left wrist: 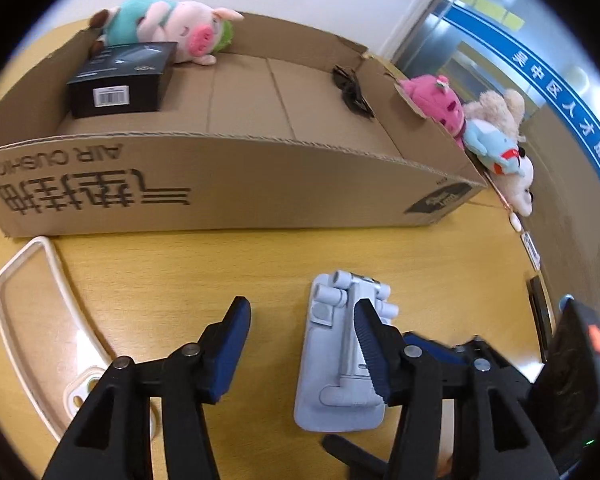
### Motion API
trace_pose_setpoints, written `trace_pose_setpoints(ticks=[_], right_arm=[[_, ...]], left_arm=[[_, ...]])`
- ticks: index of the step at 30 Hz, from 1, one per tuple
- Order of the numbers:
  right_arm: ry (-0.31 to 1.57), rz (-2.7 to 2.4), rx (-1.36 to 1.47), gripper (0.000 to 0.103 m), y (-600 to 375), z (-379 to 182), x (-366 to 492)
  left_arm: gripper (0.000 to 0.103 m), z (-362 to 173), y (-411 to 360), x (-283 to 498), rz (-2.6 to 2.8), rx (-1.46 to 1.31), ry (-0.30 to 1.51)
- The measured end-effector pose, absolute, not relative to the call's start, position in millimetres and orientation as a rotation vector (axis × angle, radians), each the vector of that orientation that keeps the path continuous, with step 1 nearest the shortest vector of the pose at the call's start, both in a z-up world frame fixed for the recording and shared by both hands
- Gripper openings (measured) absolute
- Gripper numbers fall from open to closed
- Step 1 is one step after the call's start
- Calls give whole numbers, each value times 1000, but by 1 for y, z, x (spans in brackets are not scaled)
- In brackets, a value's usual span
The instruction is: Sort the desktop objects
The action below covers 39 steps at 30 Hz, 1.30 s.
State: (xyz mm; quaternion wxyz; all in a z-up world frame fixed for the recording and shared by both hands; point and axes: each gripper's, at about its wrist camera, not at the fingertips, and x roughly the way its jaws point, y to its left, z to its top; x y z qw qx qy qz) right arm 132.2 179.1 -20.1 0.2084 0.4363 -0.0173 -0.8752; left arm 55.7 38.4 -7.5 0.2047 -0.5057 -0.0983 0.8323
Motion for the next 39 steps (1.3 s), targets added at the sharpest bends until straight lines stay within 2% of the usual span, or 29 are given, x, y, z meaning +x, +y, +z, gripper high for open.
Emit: trace_pose_setpoints(ticks=[5,10,15,16,19,22,23,25,26,30,39], right_arm=[[26,-2443,1233,80,184,-25,128],[-10,-2487,1279,79,218,-23,117],[-113,-2460,1290,82,234,-20,114],[-107,-2448,1283,83,230,-20,116],[-47,-2452,1275,97,213,-24,120],[-3,-2471,1263,97,197,-27,120],[18,-2476,1266,89,193,-27,120],[48,-2496,1264,81,187,-28,117],[79,-2504,1267,74,185,-28,116],[83,-2498,1260,74,188,-29,117],[53,-2482,1216,72,188,-26,128]], left_arm=[[53,-17,46,56,2272,-1454,-246],[53,-24,52,57,2234,-1472,-237],[53,-25,58,50,2219,-1473,-257],[53,-25,61,48,2216,-1475,-257],[53,-25,69,42,2196,-1467,-263],[53,-27,79,40,2181,-1453,-253],[53,-26,82,39,2193,-1437,-231],[51,-27,84,39,2193,-1437,-250],[51,-26,87,40,2202,-1439,-217],[50,-24,96,45,2236,-1443,-103],[49,-20,89,57,2276,-1451,-124]])
